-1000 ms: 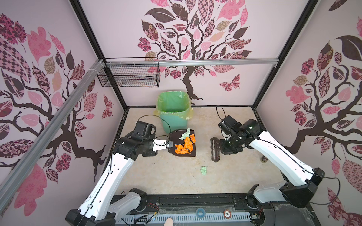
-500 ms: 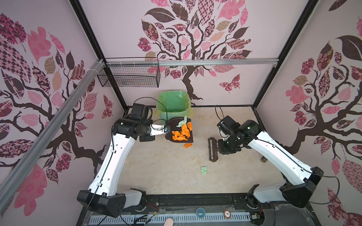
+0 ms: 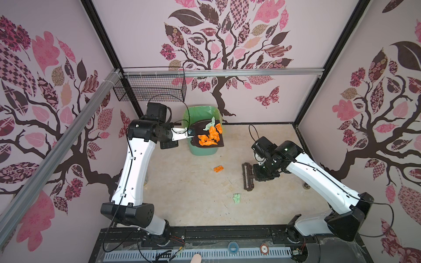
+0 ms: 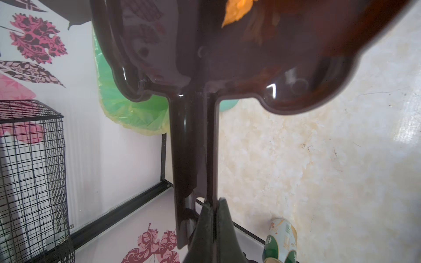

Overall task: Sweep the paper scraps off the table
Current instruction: 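Tip the dustpan over the green bin to dump scraps with the left gripper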

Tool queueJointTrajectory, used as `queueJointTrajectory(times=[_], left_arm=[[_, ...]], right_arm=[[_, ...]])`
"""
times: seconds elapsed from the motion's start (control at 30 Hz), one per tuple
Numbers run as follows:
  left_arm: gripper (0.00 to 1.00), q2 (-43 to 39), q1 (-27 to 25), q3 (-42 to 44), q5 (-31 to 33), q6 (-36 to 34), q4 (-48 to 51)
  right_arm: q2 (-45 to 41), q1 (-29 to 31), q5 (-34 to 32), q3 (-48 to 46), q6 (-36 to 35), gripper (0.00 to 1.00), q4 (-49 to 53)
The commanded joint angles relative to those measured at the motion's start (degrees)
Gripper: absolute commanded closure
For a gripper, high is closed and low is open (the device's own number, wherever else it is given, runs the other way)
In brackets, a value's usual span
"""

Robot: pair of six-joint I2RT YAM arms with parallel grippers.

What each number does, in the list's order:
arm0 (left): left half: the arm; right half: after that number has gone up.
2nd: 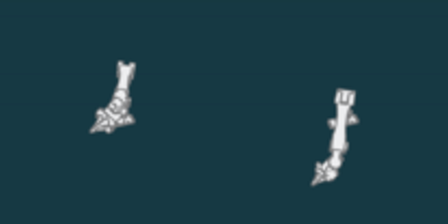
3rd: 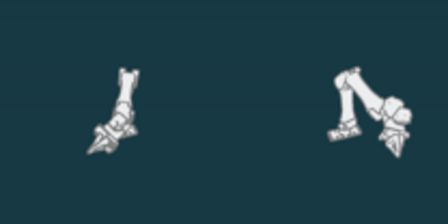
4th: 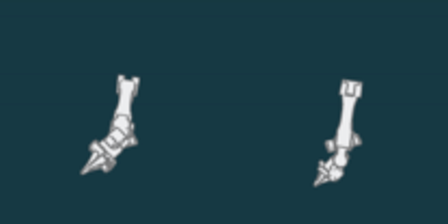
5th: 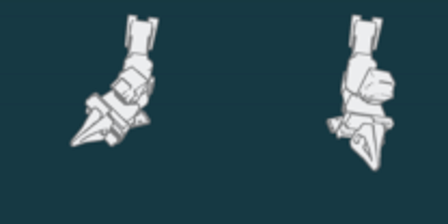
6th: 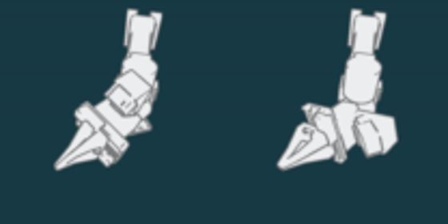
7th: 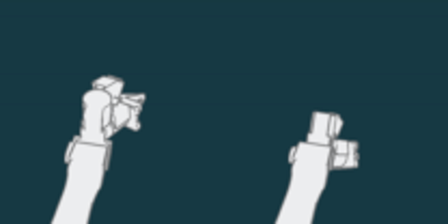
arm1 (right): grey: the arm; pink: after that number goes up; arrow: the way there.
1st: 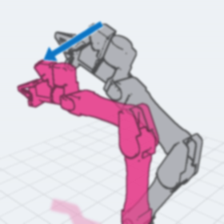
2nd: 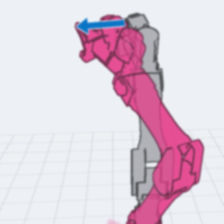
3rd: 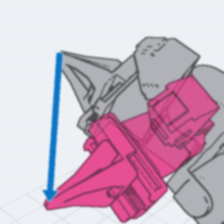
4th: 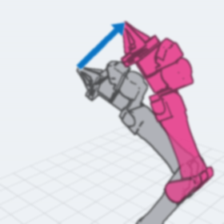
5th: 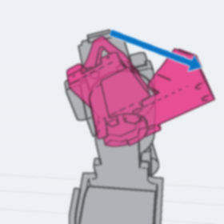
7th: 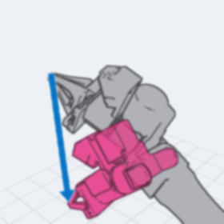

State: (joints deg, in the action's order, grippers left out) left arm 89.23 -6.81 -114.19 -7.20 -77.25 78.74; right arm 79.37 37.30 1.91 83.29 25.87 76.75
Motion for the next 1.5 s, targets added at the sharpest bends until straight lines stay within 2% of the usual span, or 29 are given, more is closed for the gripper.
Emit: queueJointTrajectory(times=[0.0, 0.37, 0.73, 0.87, 1.17, 1.33, 1.47], left_arm=[[1.0, 3.01, 1.72, -4.97, -2.66, -0.84, 2.15], [1.0, 18.04, 5.34, -23.26, -2.32, -1.51, 7.2], [1.0, 28.55, 5.67, -32.37, 7.06, -6.08, 0.79], [1.0, 32.17, 5.81, -37.84, 8.68, -7.63, 0.76], [1.0, 33.05, 5.23, -36.59, 12.91, -10.63, -7.68], [1.0, 28.98, 4.71, -29.44, 14.04, -11.51, -19.62], [1.0, 23.78, 3.89, -18.17, 15.34, -16.4, -30.45]], right_arm=[[-1.27, -0.32, 0.54, -0.43, -0.17, 1.0, -0.79], [-4.04, -0.38, 2.14, -6.26, 0.31, 1.0, -3.66], [-4.36, -0.39, 2.75, -6.98, 0.15, 1.0, -4.41], [-4.77, -0.35, 3.0, -8.41, 0.24, 1.0, -5.09], [-5.19, -0.38, 3.8, -10.56, 0.51, 1.0, -6.66], [-5.38, -0.37, 4.19, -11.89, 0.59, 1.0, -7.72], [-5.28, -0.39, 4.18, -11.68, 0.67, 1.0, -8.0]])
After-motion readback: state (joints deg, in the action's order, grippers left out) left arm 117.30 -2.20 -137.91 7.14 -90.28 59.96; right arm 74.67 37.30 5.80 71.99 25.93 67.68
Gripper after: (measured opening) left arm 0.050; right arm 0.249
